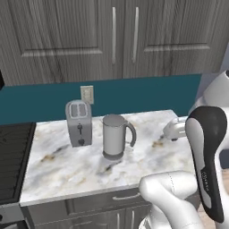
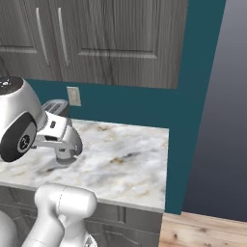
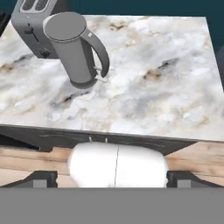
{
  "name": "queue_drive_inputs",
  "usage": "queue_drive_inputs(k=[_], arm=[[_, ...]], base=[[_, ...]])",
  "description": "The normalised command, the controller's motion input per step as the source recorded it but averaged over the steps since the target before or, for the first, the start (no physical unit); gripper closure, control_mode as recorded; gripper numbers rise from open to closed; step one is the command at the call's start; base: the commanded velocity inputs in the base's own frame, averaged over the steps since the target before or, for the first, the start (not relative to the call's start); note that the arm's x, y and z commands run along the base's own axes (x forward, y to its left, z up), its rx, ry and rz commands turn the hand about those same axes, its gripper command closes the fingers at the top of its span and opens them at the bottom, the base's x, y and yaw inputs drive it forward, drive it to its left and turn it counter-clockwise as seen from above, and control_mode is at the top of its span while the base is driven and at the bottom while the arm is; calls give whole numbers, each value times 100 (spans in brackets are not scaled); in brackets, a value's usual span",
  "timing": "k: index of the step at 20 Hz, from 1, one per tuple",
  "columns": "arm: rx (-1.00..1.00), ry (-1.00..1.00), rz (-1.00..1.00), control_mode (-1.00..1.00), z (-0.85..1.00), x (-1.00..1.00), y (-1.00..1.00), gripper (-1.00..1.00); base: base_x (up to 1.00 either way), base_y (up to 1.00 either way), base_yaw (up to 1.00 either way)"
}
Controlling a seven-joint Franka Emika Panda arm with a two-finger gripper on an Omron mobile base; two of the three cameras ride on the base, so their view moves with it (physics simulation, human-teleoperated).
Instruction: Navigate to the stand mixer.
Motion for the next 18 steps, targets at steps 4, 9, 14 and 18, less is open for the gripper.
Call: queue_drive_inputs(k=[4,9,14,18], arm=[[0,0,0,100,0,0,0,-100],[0,0,0,100,0,0,0,-100],[0,0,0,100,0,0,0,-100],[0,0,0,100,0,0,0,-100]], base=[[-51,24,33],[-46,35,67],[-42,21,93],[-36,4,100]])
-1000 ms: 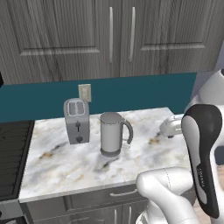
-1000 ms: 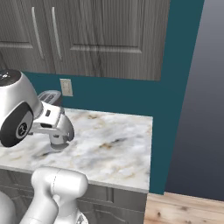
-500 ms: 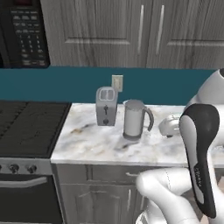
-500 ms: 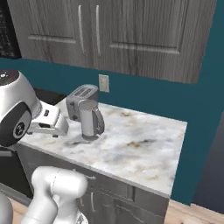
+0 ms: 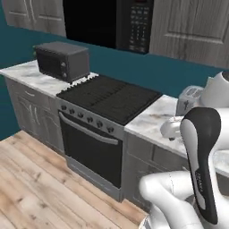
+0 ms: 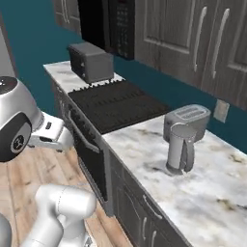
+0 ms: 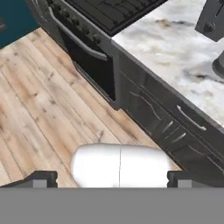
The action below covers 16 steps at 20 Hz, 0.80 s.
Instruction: Navigate to the stand mixer.
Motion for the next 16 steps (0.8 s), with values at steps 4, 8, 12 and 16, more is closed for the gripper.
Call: queue_drive_inputs(k=[4,8,12,16], arm=[[0,0,0,100,0,0,0,-100],[0,0,0,100,0,0,0,-100],[0,0,0,100,0,0,0,-100],[0,0,0,100,0,0,0,-100]], base=[[-20,0,97],[0,0,88],[0,0,85],[0,0,85]])
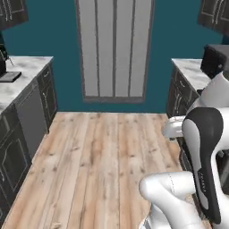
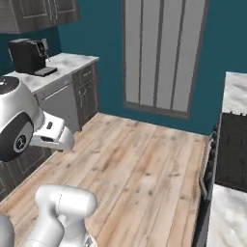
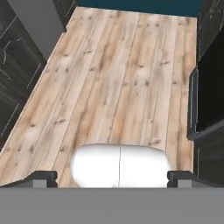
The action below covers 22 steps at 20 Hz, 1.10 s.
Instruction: Navigate to the stand mixer.
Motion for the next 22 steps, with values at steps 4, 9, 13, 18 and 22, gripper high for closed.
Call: queue_drive_inputs(k=[4,9,13,18,22], arm=[[0,0,0,100,0,0,0,-100],[0,0,0,100,0,0,0,-100],[0,0,0,100,0,0,0,-100],[0,0,0,100,0,0,0,-100],[0,0,0,100,0,0,0,-100]], base=[[0,0,85],[0,0,82],[0,0,79],[1,0,75],[0,0,67]])
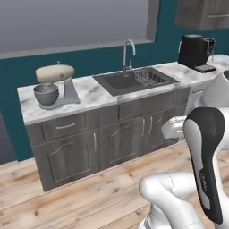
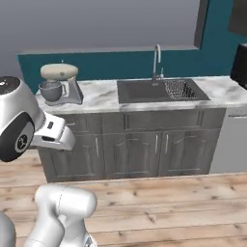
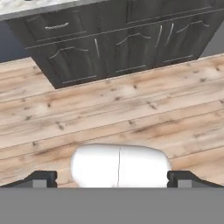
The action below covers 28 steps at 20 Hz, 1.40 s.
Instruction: Navigate to the stand mixer.
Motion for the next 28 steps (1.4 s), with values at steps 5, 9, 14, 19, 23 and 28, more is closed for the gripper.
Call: queue_drive_inputs(k=[5,9,14,19,23,28], arm=[[0,0,0,100,0,0,0,-100],[0,0,0,100,0,0,0,-100],[0,0,0,100,0,0,0,-100],[0,0,0,100,0,0,0,-100],[0,0,0,100,0,0,0,-100],[0,0,0,100,0,0,0,-100]], base=[[2,-5,55],[11,0,43],[26,0,32],[45,11,12],[76,25,-1],[94,33,-12]])
